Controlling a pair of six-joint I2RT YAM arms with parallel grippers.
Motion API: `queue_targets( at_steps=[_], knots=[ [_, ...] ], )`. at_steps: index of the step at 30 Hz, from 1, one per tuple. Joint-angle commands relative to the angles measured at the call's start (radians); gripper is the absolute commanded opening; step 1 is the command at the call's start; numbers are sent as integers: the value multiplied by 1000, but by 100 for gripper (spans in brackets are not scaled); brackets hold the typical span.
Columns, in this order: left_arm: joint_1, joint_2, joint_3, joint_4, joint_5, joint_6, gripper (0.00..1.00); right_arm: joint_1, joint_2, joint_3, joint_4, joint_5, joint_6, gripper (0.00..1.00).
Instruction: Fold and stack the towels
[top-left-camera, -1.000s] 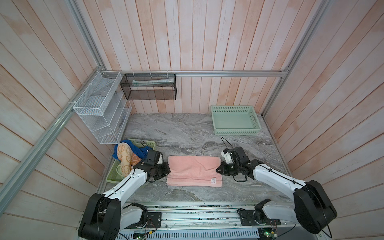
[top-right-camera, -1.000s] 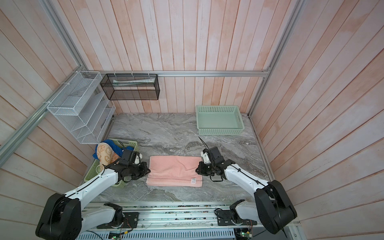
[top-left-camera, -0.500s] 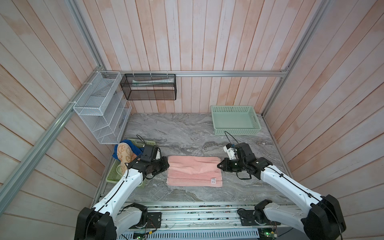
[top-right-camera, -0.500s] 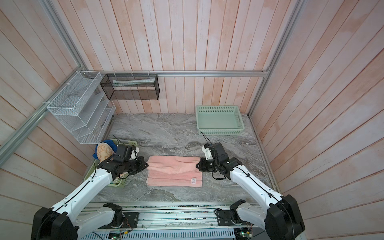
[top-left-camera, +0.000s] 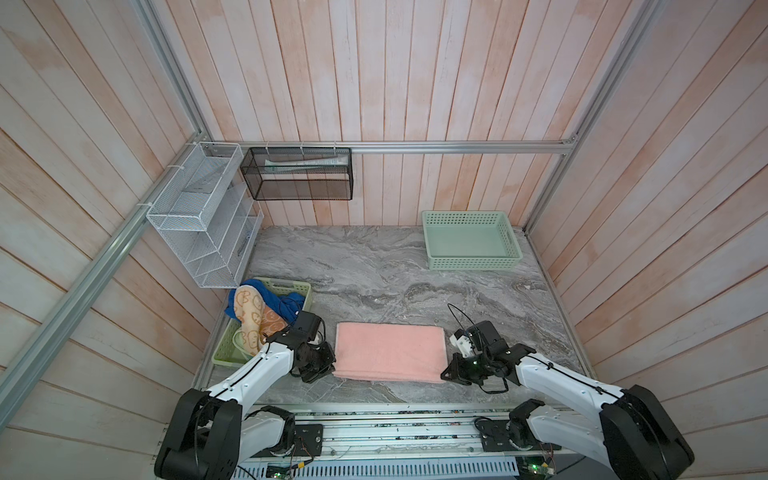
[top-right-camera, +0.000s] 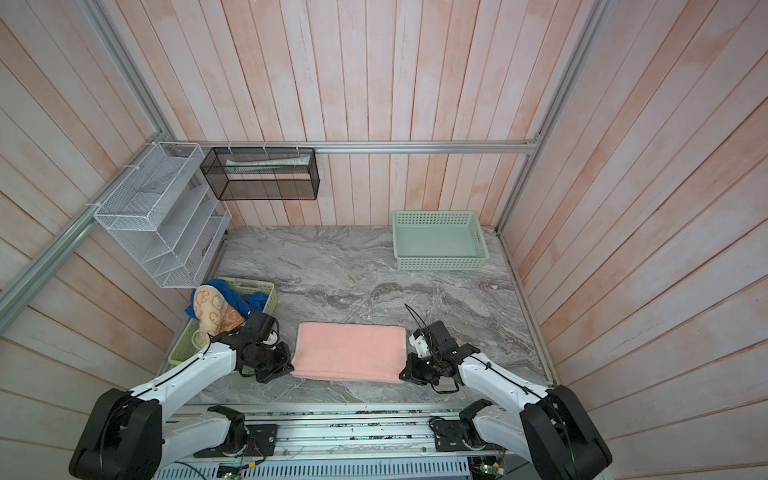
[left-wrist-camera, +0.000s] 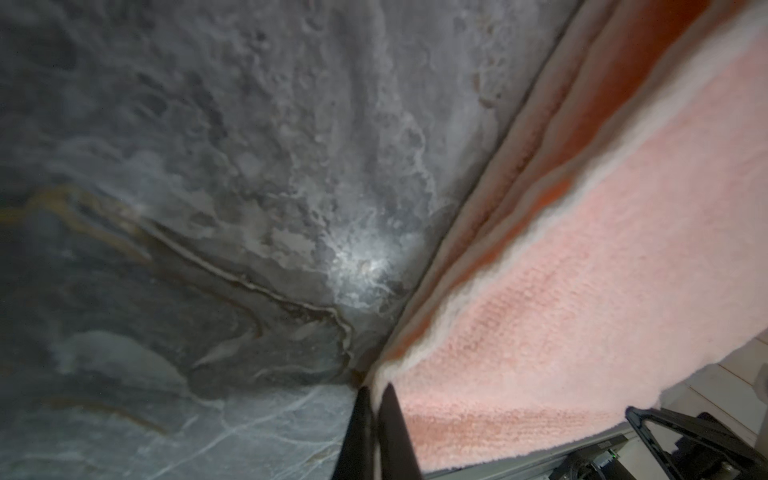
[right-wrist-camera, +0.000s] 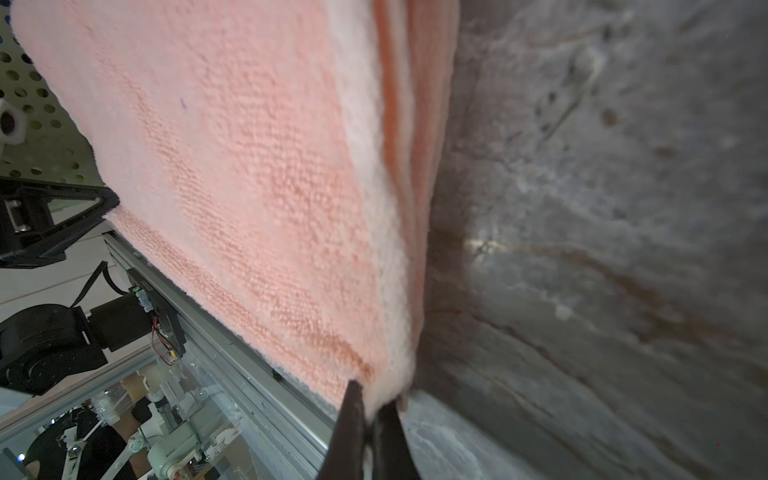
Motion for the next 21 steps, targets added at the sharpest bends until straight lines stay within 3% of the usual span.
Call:
queue_targets(
  at_steps=[1,2,3,5,6,8,11,13,17,21],
  knots=[
    [1,1,1,12,-19,-6,0,0,24,46,-6,28,-39,0],
    [0,-2,4,6,-22,-2,0,-1,28,53,-16,34,-46,1],
    [0,-6,8,-5,-23,0,0,-1,30,61,-26,35,-51,9],
    [0,-31,15,-17,-16,-7,17,-5,28,91,-71,50,-65,33],
    [-1,-44,26,-32,-29,-11,26,-8,23,107,-94,59,-74,38],
    [0,-82,71,-86,-77,-10,40,-18,6,145,-154,91,-92,45],
    [-1,-111,141,-136,-163,27,54,-54,-13,158,-165,155,-81,51],
    [0,-94,163,-129,-188,58,56,-67,-8,140,-123,177,-41,53],
    [-5,-27,179,-82,-133,88,56,-69,53,123,10,72,6,64],
    [-16,-17,159,-21,-80,86,56,-57,84,126,29,106,42,67]
  ],
)
